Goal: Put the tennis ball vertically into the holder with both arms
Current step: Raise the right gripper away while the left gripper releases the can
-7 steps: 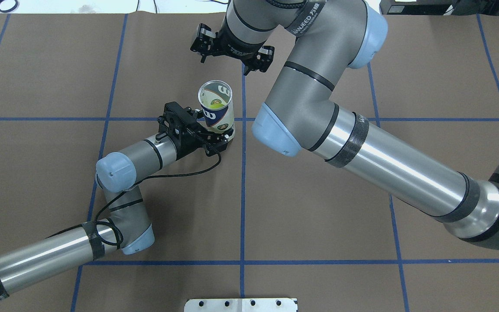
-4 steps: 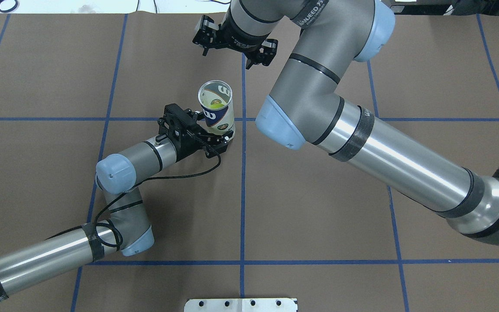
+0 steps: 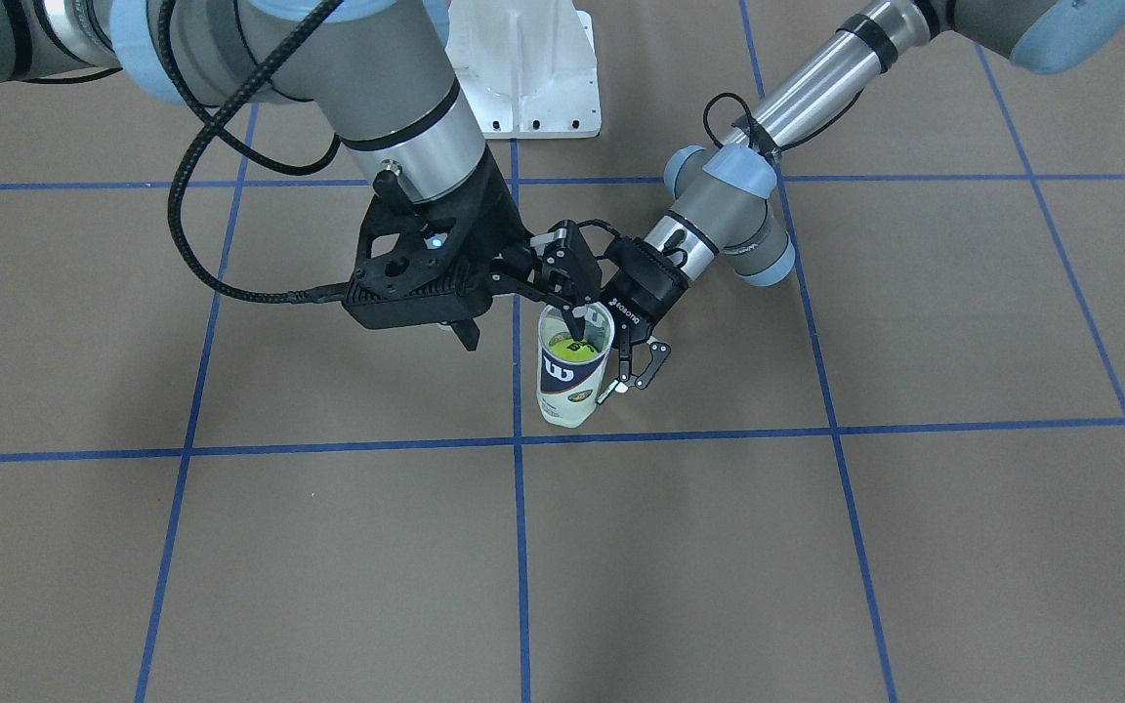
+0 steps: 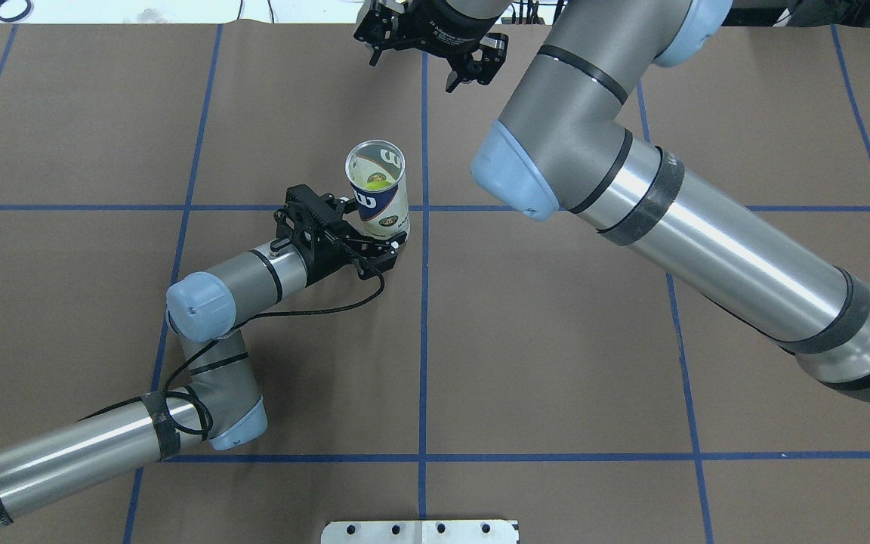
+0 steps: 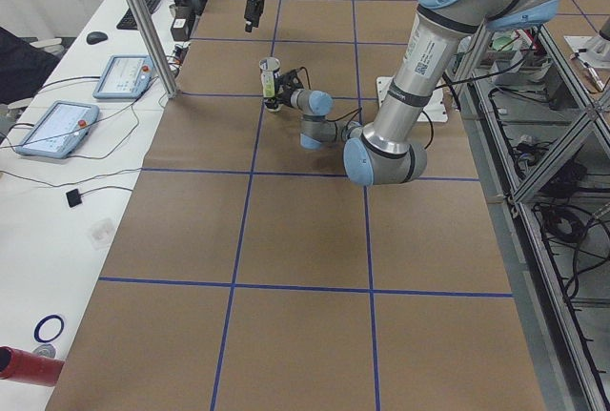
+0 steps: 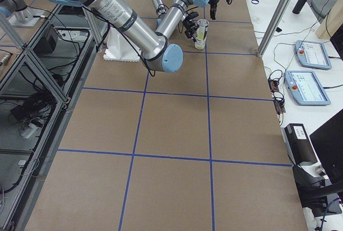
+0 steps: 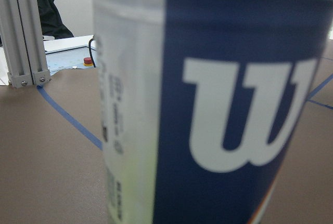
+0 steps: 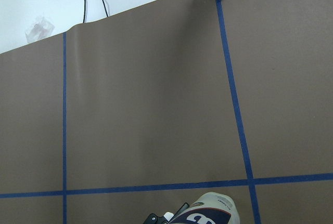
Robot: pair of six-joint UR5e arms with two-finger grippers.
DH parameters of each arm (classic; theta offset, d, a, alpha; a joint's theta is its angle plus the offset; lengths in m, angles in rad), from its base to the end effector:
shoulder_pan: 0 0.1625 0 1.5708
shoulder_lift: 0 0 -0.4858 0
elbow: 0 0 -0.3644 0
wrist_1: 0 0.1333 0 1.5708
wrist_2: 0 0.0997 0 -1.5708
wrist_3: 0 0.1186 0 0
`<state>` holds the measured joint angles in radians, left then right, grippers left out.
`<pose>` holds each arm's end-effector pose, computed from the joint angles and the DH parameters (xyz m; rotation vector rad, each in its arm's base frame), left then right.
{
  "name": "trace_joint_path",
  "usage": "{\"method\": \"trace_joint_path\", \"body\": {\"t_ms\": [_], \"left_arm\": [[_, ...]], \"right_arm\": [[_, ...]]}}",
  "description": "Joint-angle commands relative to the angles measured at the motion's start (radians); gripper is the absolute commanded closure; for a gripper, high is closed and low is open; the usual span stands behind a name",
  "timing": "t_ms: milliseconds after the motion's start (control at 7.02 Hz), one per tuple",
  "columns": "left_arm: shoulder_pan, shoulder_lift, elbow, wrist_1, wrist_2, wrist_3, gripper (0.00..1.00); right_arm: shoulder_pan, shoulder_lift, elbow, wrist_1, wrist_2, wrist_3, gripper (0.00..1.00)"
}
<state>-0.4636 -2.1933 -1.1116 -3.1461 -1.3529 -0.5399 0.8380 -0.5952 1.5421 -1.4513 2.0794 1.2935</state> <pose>0.5911 -0.4732 0.3803 1.2950 1.1622 0.2277 -0.4482 -0.6110 0.1019 0.1619 -1.1263 0.2281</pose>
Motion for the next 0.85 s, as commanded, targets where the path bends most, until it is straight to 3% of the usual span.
{"method": "trace_joint_path", "body": {"t_ms": [0,427,712], "left_arm": [[0.000,0.015,-0.013,-0.003,0.000,0.000,0.01],[0.000,0.061,-0.055,-0.005,0.000,-0.005,0.01],[0.000,0.128,-0.117,-0.005,0.000,-0.008,0.01]], "right_arm": [[0.059,-0.037,0.032,0.000,0.074,-0.037,0.01],[0.150,-0.133,0.104,0.000,0.183,-0.127,0.01],[0.167,-0.144,0.105,0.000,0.191,-0.143,0.01]]}}
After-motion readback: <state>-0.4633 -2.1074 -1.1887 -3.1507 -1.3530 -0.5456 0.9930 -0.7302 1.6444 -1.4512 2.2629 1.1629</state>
